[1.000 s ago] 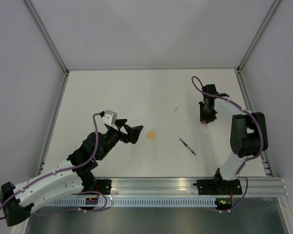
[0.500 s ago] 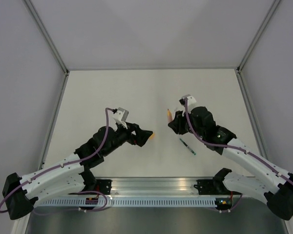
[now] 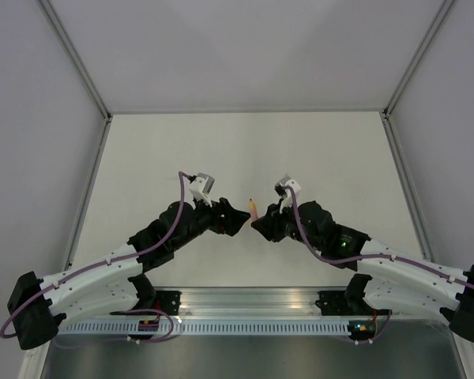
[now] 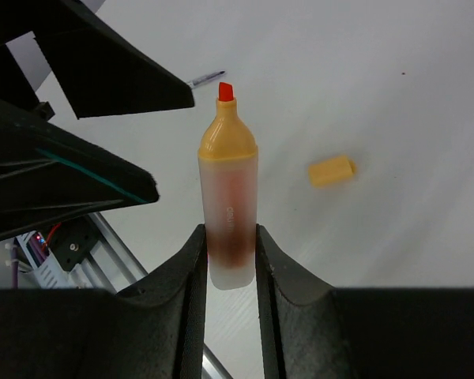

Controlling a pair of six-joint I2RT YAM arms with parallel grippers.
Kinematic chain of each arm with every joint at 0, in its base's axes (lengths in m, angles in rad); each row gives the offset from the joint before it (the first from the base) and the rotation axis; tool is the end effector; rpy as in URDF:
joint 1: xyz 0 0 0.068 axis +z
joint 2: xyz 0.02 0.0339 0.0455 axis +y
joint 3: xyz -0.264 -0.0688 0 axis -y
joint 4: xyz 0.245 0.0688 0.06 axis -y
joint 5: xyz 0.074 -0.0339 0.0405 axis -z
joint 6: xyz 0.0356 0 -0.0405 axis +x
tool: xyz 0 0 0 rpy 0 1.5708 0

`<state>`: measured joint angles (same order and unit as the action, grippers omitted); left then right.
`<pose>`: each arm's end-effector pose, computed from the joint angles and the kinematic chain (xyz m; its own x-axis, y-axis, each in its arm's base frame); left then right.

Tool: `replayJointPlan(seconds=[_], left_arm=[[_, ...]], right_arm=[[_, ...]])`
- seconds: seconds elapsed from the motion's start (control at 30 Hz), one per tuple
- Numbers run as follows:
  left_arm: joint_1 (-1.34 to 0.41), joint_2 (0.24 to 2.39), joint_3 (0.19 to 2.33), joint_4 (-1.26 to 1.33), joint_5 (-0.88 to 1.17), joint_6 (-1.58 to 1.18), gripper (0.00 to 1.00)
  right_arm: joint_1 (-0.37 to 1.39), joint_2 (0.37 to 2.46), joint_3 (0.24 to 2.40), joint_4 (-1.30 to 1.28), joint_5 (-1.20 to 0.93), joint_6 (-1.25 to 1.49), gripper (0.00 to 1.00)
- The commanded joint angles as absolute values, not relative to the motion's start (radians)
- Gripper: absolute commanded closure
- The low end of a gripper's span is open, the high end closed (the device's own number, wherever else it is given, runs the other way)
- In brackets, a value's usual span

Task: Insert the pens into the pen caps

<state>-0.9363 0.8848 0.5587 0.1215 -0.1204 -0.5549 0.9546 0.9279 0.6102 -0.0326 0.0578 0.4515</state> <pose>0.1286 -0.1675 0.2739 -0.4869 -0.2209 -0.8451 0.5569 0.6669 -0.4951 0.1266 0.1752 0.2677 -0.5203 0.0191 -0.8538 -0.6183 0.6812 0.3920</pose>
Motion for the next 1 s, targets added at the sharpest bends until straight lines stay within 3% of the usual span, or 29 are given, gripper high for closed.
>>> replayJointPlan(seconds=[0.0,0.07,0.17,0.47,0.8,0.87,0.97], left_arm=[[-0.937,0.894,0.612,0.126,-0.127,-0.583,0.14],[-0.937,0.891,0.612,0.121,-0.139,-0.583,0.18],[-0.937,0.894,0.617,0.114,-0.143,-0.572,0.32],[-0.937,0.939,0.634,0.114,-0.091,-0.569,0.41],[-0.937,0.95,0.644,0.121,-0.026,-0.557,0.76],[-0.937,0.948,0.638,0.142,-0.005,-0.535,0.97],[-0.937,0.936,0.608,0.193,0.061,-0.529,0.98]], right_arm=[[1.015,0.962,0.606,0.1,0.147,0.5,1.0],[1.055,0.976,0.609,0.124,0.169,0.506,1.0],[1.104,0.994,0.627,0.126,0.233,0.502,1.0],[1.167,1.052,0.681,0.12,0.316,0.499,1.0],[1.183,1.062,0.692,0.123,0.367,0.497,1.0],[1.183,1.066,0.689,0.129,0.364,0.502,1.0],[1.183,1.072,0.69,0.133,0.339,0.491,1.0]])
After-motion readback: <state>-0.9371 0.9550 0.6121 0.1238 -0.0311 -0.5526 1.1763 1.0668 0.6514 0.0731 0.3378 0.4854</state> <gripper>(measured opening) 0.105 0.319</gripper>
